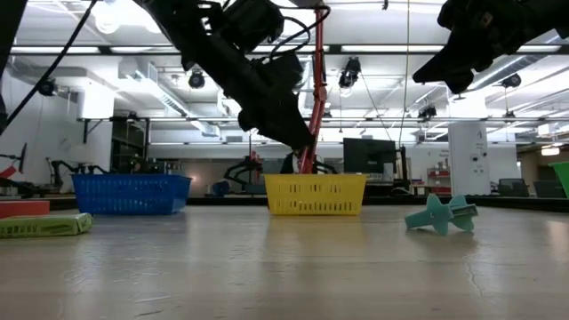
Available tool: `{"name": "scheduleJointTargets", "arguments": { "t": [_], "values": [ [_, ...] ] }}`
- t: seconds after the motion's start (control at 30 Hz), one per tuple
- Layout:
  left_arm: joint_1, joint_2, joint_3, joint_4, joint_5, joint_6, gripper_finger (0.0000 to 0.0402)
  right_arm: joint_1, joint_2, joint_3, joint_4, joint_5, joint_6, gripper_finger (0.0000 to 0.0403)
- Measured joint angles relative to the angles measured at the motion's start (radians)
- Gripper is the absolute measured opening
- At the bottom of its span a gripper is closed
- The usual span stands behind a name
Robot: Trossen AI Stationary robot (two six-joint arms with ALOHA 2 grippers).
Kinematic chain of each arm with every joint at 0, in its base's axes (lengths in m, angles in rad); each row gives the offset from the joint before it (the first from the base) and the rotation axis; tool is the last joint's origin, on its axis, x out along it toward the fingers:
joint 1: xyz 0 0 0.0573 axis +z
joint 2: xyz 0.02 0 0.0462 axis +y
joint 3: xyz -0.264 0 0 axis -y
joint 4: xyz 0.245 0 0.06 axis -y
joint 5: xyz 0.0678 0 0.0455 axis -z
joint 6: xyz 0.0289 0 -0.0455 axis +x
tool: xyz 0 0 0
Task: Pick and place Stapler, Stapler remover, tape
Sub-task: Put the green stapler pin box into the yellow bin
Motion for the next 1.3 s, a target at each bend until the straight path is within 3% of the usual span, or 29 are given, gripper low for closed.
{"name": "scheduleJointTargets", "arguments": {
  "t": [0.13, 0.3, 0.57, 0.83, 1.1, 1.3],
  "values": [
    [-0.041, -0.048, 0.0, -0.082, 0.052, -0.015, 0.0211, 0.0, 0.0, 0.0, 0.0, 0.0, 0.0, 0.0018],
    [-0.119, -0.147, -0.002, -0.301, 0.061, -0.107, 0.0211, 0.0, 0.0, 0.0, -0.001, 0.0, 0.0, 0.0018],
    [-0.328, -0.244, -0.006, -0.586, 0.061, -0.227, 0.0211, 0.0, 0.0, 0.0, -0.001, 0.0, 0.002, 0.0018],
    [-0.519, -0.23, -0.057, -0.651, 0.063, -0.414, 0.0211, 0.0, 0.0, 0.0, -0.001, 0.0, 0.0, 0.0018],
    [-0.602, -0.226, -0.135, -0.665, 0.073, -0.639, 0.0211, 0.0, 0.0, 0.0, -0.001, 0.0, 0.0, 0.0018],
    [-0.623, -0.226, -0.176, -0.665, 0.069, -0.662, 0.0213, 0.0, 0.0, 0.0, -0.001, 0.0, 0.0, 0.0018]
  ]
}}
